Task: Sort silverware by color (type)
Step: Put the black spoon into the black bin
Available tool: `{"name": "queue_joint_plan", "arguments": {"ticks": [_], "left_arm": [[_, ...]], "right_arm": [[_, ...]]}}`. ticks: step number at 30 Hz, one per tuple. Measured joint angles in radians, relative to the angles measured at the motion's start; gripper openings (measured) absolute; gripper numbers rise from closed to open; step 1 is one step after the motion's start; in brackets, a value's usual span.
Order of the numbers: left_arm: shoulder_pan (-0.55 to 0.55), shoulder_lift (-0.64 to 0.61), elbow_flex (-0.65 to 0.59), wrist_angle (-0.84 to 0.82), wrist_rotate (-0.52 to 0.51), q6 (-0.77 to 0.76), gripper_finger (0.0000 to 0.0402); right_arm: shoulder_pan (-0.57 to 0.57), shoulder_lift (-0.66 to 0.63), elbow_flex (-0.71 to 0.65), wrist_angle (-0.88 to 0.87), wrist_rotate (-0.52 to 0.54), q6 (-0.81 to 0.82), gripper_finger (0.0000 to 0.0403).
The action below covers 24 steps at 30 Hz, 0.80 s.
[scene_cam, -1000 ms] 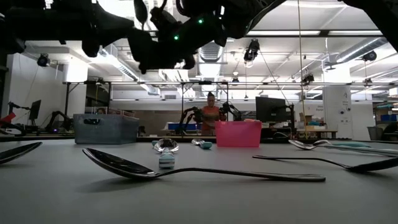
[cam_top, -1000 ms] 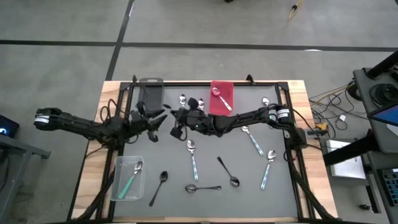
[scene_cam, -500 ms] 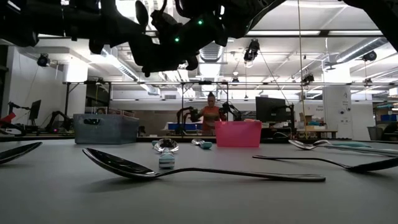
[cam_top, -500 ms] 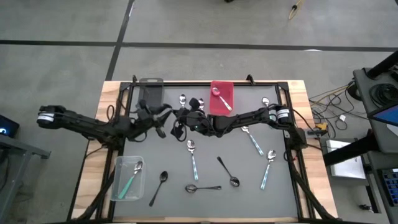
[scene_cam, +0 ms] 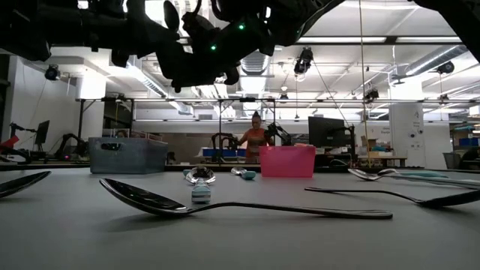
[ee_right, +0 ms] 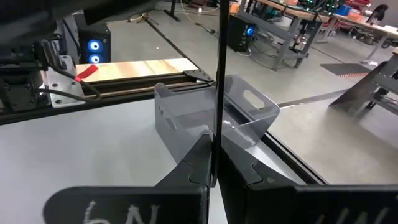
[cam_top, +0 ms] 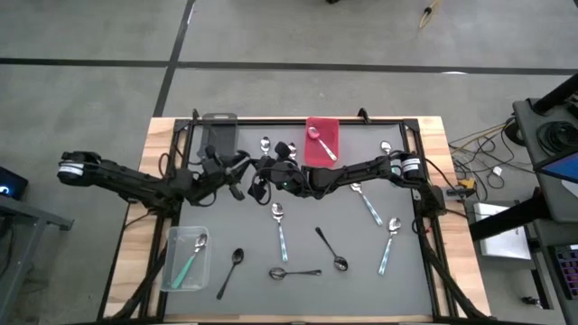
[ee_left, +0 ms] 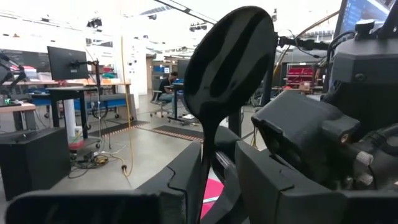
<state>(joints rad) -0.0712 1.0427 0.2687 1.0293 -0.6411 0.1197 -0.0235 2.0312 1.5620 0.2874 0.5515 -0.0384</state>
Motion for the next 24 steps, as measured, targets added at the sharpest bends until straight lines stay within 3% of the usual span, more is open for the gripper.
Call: {"name": "queue_joint_plan", "arguments": {"ticks": [6,11,17,24], "left_arm": [[0.009,0.003,0.0,0.003,-0.002,-0.001,0.0052],[0.009,0.003,0.011,0.0,-0.005,-0.008,0.0008],[0.01,0.003,0.024,-0.015,-0.014,-0.042,0.0003],[0.009,-0.001,0.032,-0.03,-0.036,-0.076,0.0001]], "right_arm": [[0.001,0.0,0.0,0.0,-0.006,-0.011,0.0008],[0.002,0.0,0.0,0.002,-0.007,-0.011,0.0008],[0.002,0.0,0.0,0.002,-0.008,-0.01,0.0011],[0.001,0.0,0.0,-0.014,-0.009,0.003,0.0069]]}}
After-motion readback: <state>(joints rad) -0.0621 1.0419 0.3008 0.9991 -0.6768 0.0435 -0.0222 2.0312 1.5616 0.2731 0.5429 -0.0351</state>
